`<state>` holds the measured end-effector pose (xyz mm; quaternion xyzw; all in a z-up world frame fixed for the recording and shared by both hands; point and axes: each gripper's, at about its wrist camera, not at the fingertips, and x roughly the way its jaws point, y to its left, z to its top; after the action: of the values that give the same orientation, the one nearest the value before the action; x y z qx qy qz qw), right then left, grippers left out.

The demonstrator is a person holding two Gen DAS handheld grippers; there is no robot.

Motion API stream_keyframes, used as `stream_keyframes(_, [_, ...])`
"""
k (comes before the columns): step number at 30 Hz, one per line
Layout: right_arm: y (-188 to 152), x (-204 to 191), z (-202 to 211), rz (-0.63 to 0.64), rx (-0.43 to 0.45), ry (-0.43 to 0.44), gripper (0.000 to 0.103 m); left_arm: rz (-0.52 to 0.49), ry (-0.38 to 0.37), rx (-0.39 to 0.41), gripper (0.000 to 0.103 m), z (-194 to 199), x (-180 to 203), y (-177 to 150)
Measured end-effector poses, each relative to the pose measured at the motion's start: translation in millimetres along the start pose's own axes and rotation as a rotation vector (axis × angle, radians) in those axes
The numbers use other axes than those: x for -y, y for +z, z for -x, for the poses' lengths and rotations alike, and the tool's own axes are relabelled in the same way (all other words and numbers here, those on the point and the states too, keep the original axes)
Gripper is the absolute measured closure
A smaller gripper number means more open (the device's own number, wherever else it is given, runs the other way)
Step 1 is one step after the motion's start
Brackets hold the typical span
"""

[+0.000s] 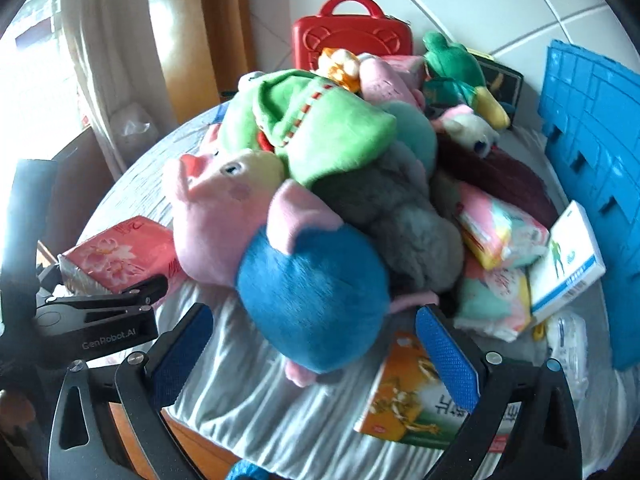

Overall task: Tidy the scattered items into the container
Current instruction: 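Grasp the pink tissue pack with left tool while right tool grasps the pink pig plush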

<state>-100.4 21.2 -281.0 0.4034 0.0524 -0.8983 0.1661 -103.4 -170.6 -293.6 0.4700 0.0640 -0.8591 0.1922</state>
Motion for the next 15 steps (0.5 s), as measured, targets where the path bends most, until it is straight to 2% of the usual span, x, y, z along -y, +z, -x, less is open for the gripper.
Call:
stream_keyframes(2, [8, -15, -9, 0.035, -0.013, -0.012, 0.000, 0.013, -0.015, -0.019, 0.006, -8, -10, 2])
stream_keyframes(6, [12, -38, -34, 0.120, -0.051, -0.153, 0.000, 0.011, -0.051, -0.067, 0.006, -26, -18, 1])
stream_keyframes(8, [10, -39, -47, 0.133, -0.085, -0.195, 0.000, 0.006, -0.063, -0.084, 0.006, -31, -14, -1])
stream_keyframes(15, [8, -36, -66, 0.129, -0.106, -0.237, 0.000, -0.035, -0.056, -0.084, 0.006, -41, 1, 2])
